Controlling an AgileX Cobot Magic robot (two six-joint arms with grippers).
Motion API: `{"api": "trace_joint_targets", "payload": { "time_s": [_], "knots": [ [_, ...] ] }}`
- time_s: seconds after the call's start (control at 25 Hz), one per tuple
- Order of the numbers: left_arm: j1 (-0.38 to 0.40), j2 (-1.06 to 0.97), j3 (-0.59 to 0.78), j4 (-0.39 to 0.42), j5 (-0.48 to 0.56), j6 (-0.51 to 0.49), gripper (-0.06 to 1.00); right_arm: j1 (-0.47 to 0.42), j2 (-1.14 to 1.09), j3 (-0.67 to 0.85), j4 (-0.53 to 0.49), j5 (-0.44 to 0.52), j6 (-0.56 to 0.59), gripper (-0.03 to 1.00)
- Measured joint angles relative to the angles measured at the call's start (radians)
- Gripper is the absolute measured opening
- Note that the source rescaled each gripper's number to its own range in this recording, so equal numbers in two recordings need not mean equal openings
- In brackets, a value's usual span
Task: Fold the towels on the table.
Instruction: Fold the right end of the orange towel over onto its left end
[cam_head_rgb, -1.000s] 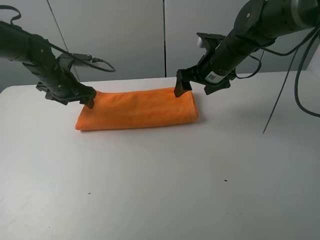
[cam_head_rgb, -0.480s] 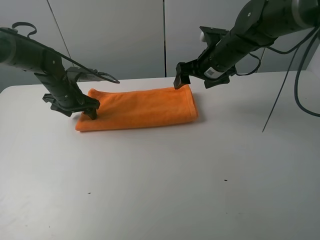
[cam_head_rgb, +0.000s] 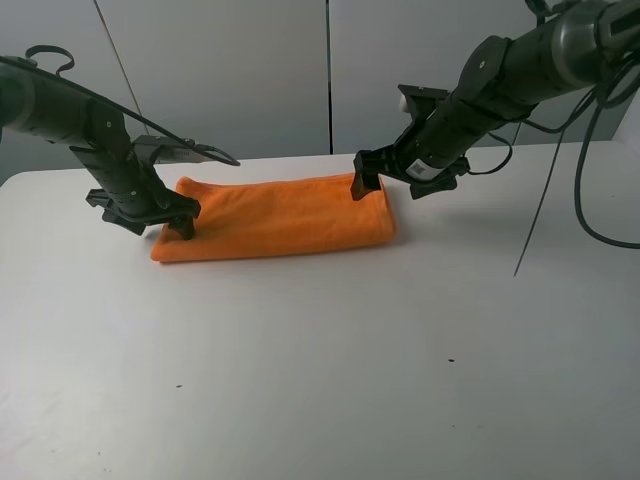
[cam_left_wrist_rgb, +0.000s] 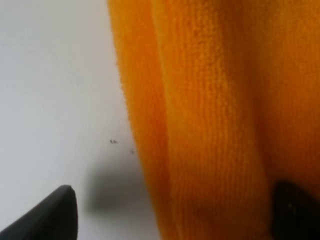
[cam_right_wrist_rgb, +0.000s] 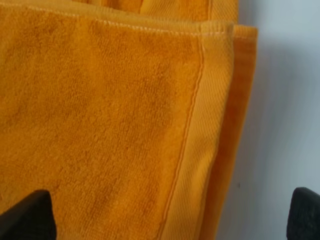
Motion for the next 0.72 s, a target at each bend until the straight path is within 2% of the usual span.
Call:
{"api": "trace_joint_targets", "payload": {
  "time_s": [0.36,0.72],
  "knots": [
    [0.000,0.005,-0.008,0.000,0.015,0.008,0.99,0.000,0.080,-0.088,0.029,0.043,0.000,1.00],
    [0.000,0.006,-0.010,-0.002,0.015,0.028,0.99,-0.019,0.099,-0.090,0.031,0.072,-0.002,1.00]
  ]
}}
